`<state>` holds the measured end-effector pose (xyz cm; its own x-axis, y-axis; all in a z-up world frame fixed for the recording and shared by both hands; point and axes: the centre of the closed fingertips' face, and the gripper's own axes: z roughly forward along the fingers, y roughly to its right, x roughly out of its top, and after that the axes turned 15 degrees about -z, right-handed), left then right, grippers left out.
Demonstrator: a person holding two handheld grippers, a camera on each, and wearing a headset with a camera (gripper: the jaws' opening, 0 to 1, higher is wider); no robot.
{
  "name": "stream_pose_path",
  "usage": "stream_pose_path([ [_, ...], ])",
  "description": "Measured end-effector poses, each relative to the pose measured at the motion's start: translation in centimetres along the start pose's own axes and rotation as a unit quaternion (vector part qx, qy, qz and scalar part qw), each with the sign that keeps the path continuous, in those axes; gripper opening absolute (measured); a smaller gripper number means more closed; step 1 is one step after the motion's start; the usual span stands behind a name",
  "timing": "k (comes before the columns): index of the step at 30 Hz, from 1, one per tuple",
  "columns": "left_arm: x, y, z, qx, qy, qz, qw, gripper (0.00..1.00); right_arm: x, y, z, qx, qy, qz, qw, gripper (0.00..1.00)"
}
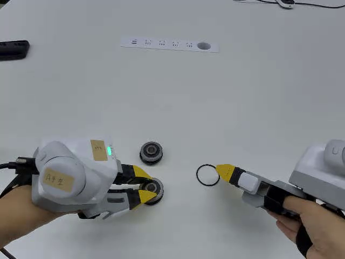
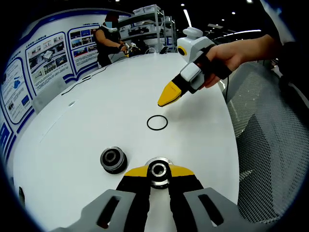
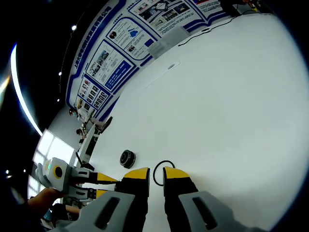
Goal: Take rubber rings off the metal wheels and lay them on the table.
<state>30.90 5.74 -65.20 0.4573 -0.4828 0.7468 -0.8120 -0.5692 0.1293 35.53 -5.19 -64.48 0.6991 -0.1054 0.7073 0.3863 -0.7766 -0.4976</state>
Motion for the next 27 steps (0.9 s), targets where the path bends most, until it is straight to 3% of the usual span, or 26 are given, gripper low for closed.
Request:
stream_pose_path([
  [8,-0.1,0.0,0.0,-0.002,-0.006,-0.001,1.0000,0.15,-0.1,-1.8,0.4,0.029,-0.002,-0.004,0.9996,0.12],
  [13,-0.1,-0.1,0.0,-0.003,-0.010,-0.006,0.9999,0.14,-0.7,-4.7,0.8,0.085,-0.005,-0.003,0.9964,0.13],
  [16,-0.2,-0.1,0.0,-0.002,-0.012,-0.006,0.9999,0.14,-1.4,-6.9,1.3,0.124,-0.010,0.000,0.9922,0.20],
  [21,-0.2,-0.1,0.0,-0.002,-0.009,-0.007,0.9999,0.13,-2.6,-9.1,2.0,0.161,-0.022,0.011,0.9867,0.33],
  [24,-0.2,-0.1,0.0,-0.003,-0.010,-0.002,0.9999,0.13,-3.2,-9.8,2.5,0.171,-0.034,0.023,0.9845,0.43],
  [27,-0.2,-0.1,0.0,-0.007,-0.011,0.000,0.9999,0.13,-3.4,-10.2,2.8,0.175,-0.039,0.030,0.9834,0.44],
])
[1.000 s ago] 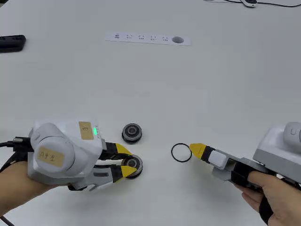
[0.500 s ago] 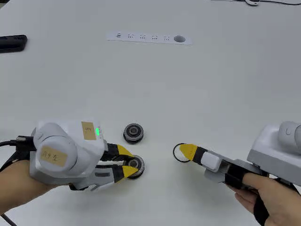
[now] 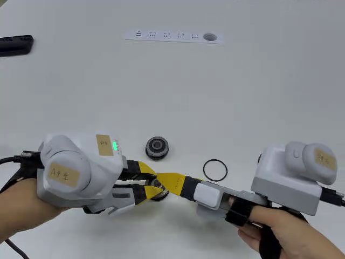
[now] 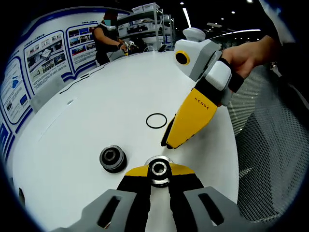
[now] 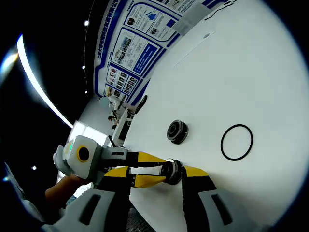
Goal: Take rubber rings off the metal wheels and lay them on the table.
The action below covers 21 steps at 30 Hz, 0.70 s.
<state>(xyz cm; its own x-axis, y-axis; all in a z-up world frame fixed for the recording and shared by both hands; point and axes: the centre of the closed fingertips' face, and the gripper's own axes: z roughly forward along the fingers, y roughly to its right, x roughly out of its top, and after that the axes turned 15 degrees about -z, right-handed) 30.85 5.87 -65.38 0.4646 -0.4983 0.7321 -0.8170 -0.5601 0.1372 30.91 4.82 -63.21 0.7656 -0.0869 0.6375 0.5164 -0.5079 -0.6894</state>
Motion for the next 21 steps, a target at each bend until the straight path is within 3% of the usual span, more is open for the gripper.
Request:
stream_pose_path([
  [8,0.0,0.1,0.0,-0.002,-0.007,0.017,0.9998,0.13,-1.1,0.0,0.8,0.001,-0.028,-0.003,0.9996,0.47],
  [14,0.0,0.0,0.0,-0.003,-0.005,0.010,0.9999,0.13,-1.1,-0.4,1.1,0.012,-0.030,0.009,0.9994,0.48],
  [21,0.1,0.1,0.0,-0.006,-0.005,0.010,0.9999,0.13,-1.3,-0.2,1.1,0.006,-0.035,0.013,0.9993,0.46],
])
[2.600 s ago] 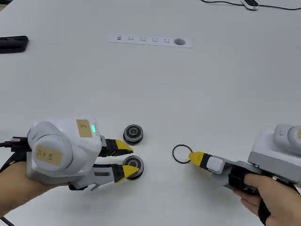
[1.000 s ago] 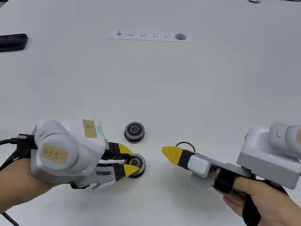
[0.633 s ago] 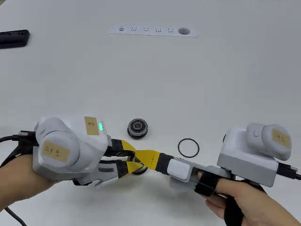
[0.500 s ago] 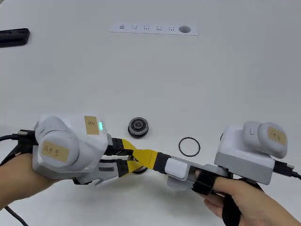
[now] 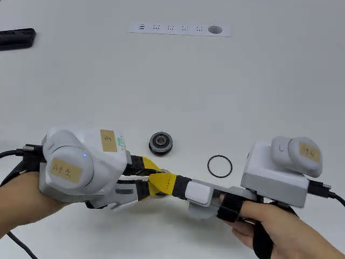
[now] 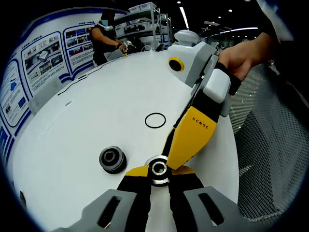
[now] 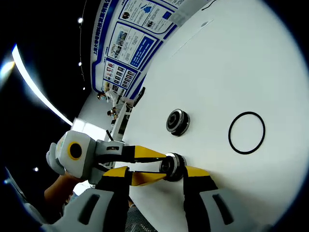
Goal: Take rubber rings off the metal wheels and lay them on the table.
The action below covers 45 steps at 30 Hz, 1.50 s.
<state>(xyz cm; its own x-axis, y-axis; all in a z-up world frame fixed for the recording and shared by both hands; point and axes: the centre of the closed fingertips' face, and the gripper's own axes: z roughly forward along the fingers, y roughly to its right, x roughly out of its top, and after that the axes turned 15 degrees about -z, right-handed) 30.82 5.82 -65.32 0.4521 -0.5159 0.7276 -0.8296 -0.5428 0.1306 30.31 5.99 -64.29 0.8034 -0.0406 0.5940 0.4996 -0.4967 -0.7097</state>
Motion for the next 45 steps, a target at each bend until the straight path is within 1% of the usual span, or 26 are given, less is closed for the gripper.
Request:
stream_pose_path([
  [4,0.0,0.0,0.0,-0.001,0.001,-0.001,1.0000,0.13,-0.1,0.1,0.0,-0.002,-0.006,-0.003,1.0000,0.46],
  [7,0.0,0.0,0.0,0.000,0.001,-0.002,1.0000,0.13,-0.5,0.1,0.2,-0.003,-0.012,-0.006,0.9999,0.46],
  [8,0.0,0.0,0.0,0.000,0.001,-0.002,1.0000,0.13,-0.4,0.0,0.2,-0.004,-0.009,-0.011,0.9999,0.47],
  [12,0.0,0.0,0.0,-0.001,0.001,-0.002,1.0000,0.13,-0.3,0.0,0.1,-0.001,-0.009,-0.002,1.0000,0.47],
  [13,0.0,0.0,0.0,-0.001,0.001,-0.002,1.0000,0.13,-0.3,-0.1,0.1,0.002,-0.008,-0.005,1.0000,0.47],
  [14,0.0,0.0,0.0,-0.001,0.001,-0.003,1.0000,0.13,-0.1,-0.5,0.1,0.011,-0.004,-0.003,0.9999,0.44],
  [15,0.0,0.0,0.0,-0.001,0.001,-0.002,1.0000,0.13,-0.2,-0.3,0.1,0.006,-0.004,0.000,1.0000,0.45],
  [16,0.0,0.0,0.0,-0.001,0.001,-0.002,1.0000,0.13,-0.2,-0.4,0.1,0.008,-0.004,0.001,1.0000,0.46],
  [19,0.0,0.0,0.0,-0.001,0.001,-0.002,1.0000,0.13,-0.4,-0.1,0.2,0.006,-0.006,-0.016,0.9998,0.43],
  [23,0.0,0.0,0.0,-0.001,0.001,-0.002,1.0000,0.13,-0.4,0.2,0.0,0.008,0.002,0.003,1.0000,0.40],
  [27,0.0,0.0,0.0,0.000,0.001,-0.003,1.0000,0.13,-0.3,0.3,-0.2,0.008,0.004,0.000,1.0000,0.37],
  [34,0.0,0.0,0.0,0.000,0.002,-0.004,1.0000,0.13,-0.2,0.3,-0.4,0.006,0.004,0.001,1.0000,0.35],
  [35,0.0,0.0,0.0,0.000,0.002,-0.004,1.0000,0.13,-0.2,0.4,-0.4,0.005,0.005,-0.002,1.0000,0.34],
  [36,0.0,0.0,0.0,0.000,0.003,-0.004,1.0000,0.13,-0.1,0.4,-0.6,0.003,0.009,-0.017,0.9998,0.32],
  [37,0.0,0.0,0.0,0.000,0.003,-0.005,1.0000,0.13,-0.1,0.5,-0.7,0.001,0.006,-0.023,0.9997,0.30],
  [38,0.0,0.0,0.0,0.000,0.004,-0.006,1.0000,0.13,-0.1,0.5,-0.7,0.002,0.007,-0.024,0.9997,0.28],
  [40,0.0,0.0,0.0,0.000,0.004,-0.006,1.0000,0.13,-0.1,0.6,-0.6,0.000,0.007,-0.022,0.9997,0.26],
  [42,0.0,0.0,0.0,-0.001,0.004,-0.006,1.0000,0.13,-0.3,1.2,-0.5,-0.010,0.002,-0.031,0.9995,0.20],
  [44,0.0,0.0,0.0,0.000,0.003,-0.005,1.0000,0.13,-0.4,1.9,-0.5,-0.022,-0.001,-0.021,0.9995,0.13],
  [45,0.0,0.0,0.0,0.000,0.003,-0.004,1.0000,0.13,-0.4,2.1,-0.5,-0.024,-0.002,-0.018,0.9995,0.11],
])
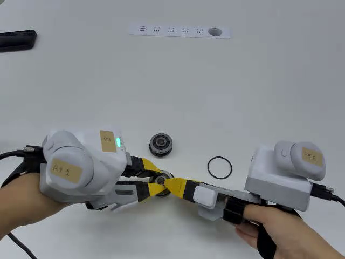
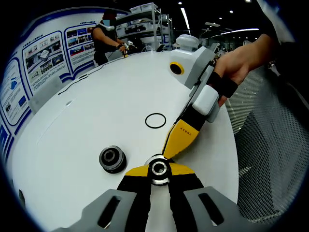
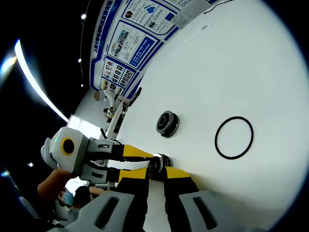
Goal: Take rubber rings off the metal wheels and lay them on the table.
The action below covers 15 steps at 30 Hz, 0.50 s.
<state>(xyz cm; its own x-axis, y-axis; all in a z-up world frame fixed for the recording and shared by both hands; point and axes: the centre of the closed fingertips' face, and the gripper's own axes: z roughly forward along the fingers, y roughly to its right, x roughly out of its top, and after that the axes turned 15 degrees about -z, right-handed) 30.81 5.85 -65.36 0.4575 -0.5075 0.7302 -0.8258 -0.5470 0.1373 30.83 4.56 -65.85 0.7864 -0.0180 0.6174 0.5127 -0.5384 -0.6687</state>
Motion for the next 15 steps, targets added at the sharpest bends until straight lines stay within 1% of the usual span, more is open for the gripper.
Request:
stream_pose_path([
  [2,0.00,-0.01,0.00,0.000,0.000,-0.001,1.0000,0.13,-0.15,0.41,0.04,-0.007,-0.005,0.005,1.0000,0.05],
  [3,0.00,-0.01,0.01,0.000,0.001,-0.001,1.0000,0.13,-0.01,0.47,0.07,-0.005,-0.003,0.002,1.0000,0.04],
  [7,0.01,-0.01,0.01,-0.001,0.000,-0.001,1.0000,0.13,0.13,0.40,-0.09,-0.005,-0.005,0.004,1.0000,0.02],
  [9,0.01,-0.02,0.00,-0.001,0.001,-0.002,1.0000,0.13,0.06,0.34,-0.09,-0.009,-0.007,0.004,0.9999,0.02],
  [10,0.00,-0.02,-0.01,0.000,0.001,-0.005,1.0000,0.13,0.06,0.30,-0.12,-0.011,-0.007,-0.004,0.9999,0.02],
  [15,0.00,-0.02,-0.05,0.000,0.001,-0.005,1.0000,0.13,0.17,0.02,-0.09,-0.015,-0.012,-0.003,0.9998,0.01],
])
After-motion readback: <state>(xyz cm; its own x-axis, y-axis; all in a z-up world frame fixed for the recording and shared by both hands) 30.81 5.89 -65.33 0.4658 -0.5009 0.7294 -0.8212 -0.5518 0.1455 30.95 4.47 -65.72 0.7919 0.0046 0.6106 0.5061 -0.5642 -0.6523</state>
